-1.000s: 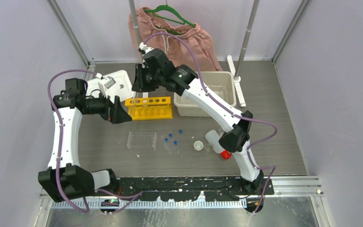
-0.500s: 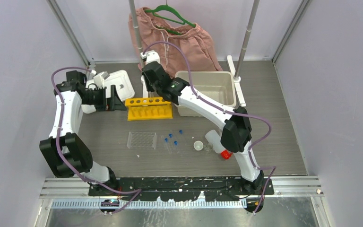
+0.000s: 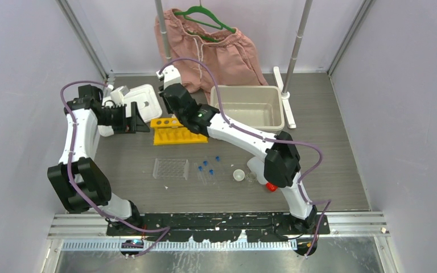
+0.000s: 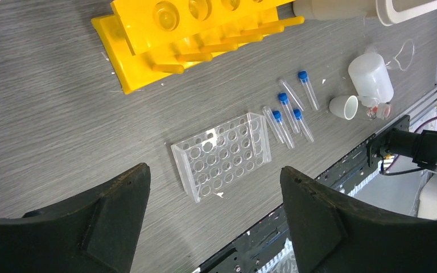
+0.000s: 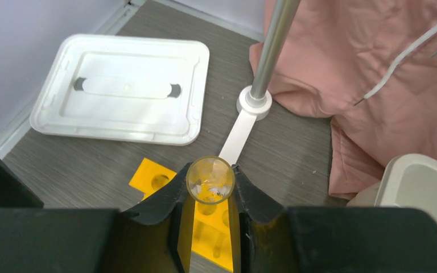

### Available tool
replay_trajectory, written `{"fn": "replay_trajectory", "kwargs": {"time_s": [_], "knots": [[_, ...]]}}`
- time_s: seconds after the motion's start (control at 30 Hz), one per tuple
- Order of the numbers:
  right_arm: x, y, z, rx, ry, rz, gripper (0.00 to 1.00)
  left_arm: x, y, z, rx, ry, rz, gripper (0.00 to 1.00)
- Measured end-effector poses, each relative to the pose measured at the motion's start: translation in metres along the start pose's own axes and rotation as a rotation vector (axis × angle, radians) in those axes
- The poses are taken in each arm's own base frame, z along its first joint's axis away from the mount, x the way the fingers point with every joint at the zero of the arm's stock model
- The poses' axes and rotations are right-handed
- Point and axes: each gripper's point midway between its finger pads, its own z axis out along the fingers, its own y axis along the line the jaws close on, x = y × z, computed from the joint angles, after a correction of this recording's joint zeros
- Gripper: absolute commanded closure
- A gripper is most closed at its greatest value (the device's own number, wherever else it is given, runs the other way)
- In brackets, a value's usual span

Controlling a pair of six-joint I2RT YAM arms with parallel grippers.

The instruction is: Organize the chemistry lab equipment

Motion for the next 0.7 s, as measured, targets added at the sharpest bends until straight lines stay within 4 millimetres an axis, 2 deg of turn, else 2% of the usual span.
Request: {"fn": "replay_trajectory", "kwargs": {"time_s": [0.23, 0.7], "knots": [[0.03, 0.002, 0.001, 0.002, 0.055, -0.03, 0.99, 0.001, 0.003, 0.0, -0.018, 0.003, 0.002, 0.17], [0.031, 0.008, 0.0, -0.017, 0.057, -0.004, 0.99, 0.002, 0.005, 0.0, -0.024, 0.011, 0.019, 0.18]]}}
